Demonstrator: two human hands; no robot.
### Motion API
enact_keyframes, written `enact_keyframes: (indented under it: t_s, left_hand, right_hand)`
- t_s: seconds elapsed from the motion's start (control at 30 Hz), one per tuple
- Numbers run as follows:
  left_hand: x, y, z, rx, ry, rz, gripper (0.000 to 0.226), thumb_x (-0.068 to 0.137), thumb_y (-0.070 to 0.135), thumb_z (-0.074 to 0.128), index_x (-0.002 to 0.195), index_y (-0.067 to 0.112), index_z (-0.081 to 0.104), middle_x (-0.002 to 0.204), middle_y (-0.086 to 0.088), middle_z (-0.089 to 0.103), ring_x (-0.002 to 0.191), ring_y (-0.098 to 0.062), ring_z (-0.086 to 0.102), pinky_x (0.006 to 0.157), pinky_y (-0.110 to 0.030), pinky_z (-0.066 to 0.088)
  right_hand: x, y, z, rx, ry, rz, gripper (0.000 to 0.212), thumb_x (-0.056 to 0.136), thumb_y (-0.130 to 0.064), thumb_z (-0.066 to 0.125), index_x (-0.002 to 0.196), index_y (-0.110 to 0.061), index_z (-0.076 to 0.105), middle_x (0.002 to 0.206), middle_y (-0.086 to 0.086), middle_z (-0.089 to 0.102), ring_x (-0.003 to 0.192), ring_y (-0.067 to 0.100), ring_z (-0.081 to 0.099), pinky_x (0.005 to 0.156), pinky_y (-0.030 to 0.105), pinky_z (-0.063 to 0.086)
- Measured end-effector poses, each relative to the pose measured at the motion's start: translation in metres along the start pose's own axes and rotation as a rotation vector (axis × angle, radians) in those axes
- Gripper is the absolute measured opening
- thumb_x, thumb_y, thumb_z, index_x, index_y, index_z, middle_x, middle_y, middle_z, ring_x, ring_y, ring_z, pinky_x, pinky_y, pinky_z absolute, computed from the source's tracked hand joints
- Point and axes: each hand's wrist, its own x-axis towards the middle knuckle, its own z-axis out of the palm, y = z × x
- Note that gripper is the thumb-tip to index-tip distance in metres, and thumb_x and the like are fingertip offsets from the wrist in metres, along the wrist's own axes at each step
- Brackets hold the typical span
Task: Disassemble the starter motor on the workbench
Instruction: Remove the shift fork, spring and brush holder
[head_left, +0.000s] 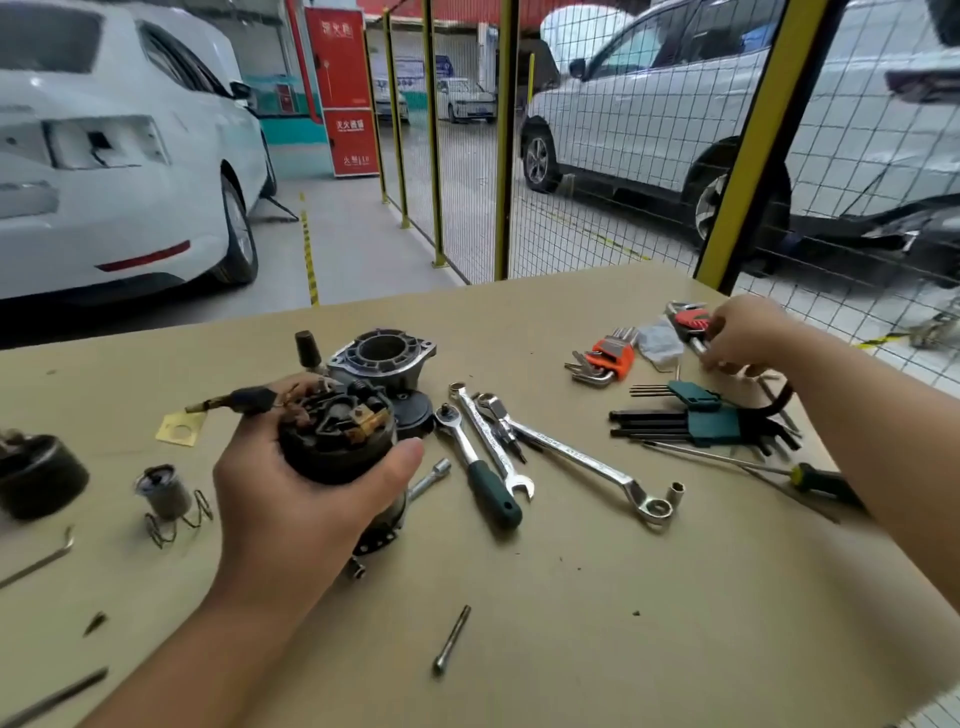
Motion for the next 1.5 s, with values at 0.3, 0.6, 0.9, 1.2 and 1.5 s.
enact_keyframes:
  t_s: [0.3, 0.6, 0.9, 1.2, 1.5]
  left_hand:
    - [0.000, 0.003, 0.002, -0.009, 0.007, -0.022, 0.051, 0.060, 0.045, 0.094, 0.102, 0.037, 0.066, 0.102, 0.018, 0.074, 0.097, -0.001, 0.071, 0.084, -0.012, 0.053]
    - [-0.011, 0.000, -0.011, -0.058, -0.089, -0.038, 0.062, 0.057, 0.041, 0.100, 0.106, 0.020, 0.068, 0.097, 0.016, 0.075, 0.093, -0.001, 0.072, 0.082, -0.012, 0.053]
    - [-0.017, 0.004, -0.013, -0.117, -0.186, 0.015, 0.061, 0.058, 0.042, 0.093, 0.109, 0.020, 0.067, 0.099, 0.013, 0.075, 0.094, -0.005, 0.074, 0.081, -0.013, 0.054]
    - [-0.021, 0.009, -0.002, -0.155, -0.314, 0.017, 0.064, 0.061, 0.022, 0.099, 0.107, 0.039, 0.059, 0.098, 0.018, 0.072, 0.091, -0.004, 0.073, 0.079, -0.010, 0.052]
    - [-0.025, 0.022, 0.002, -0.125, -0.412, 0.007, 0.059, 0.061, 0.022, 0.088, 0.104, 0.046, 0.055, 0.093, 0.015, 0.069, 0.086, -0.007, 0.071, 0.076, -0.018, 0.055]
  right_hand:
    - [-0.125, -0.065, 0.003, 0.290, 0.108, -0.611, 0.013, 0.087, -0.044, 0.074, 0.083, -0.032, 0.069, 0.078, -0.013, 0.065, 0.069, 0.005, 0.061, 0.055, 0.022, 0.044]
    - [-0.177, -0.140, 0.029, -0.230, 0.071, -0.594, 0.028, 0.082, -0.053, 0.073, 0.091, -0.027, 0.068, 0.089, -0.004, 0.066, 0.082, 0.018, 0.061, 0.070, 0.034, 0.056]
    - [-0.204, -0.191, 0.064, -0.131, 0.042, -0.560, 0.049, 0.075, -0.063, 0.071, 0.066, -0.020, 0.049, 0.067, -0.003, 0.055, 0.058, 0.015, 0.053, 0.049, 0.026, 0.033]
    - [-0.195, -0.191, 0.066, 0.555, -0.184, -0.382, 0.031, 0.091, -0.024, 0.063, 0.064, -0.012, 0.053, 0.060, 0.003, 0.045, 0.057, 0.019, 0.041, 0.055, 0.028, 0.032]
    - [-0.263, -0.210, -0.037, 1.911, -0.489, -0.592, 0.021, 0.092, -0.026, 0.053, 0.074, -0.021, 0.043, 0.054, -0.005, 0.026, 0.043, 0.013, 0.027, 0.049, 0.025, 0.038]
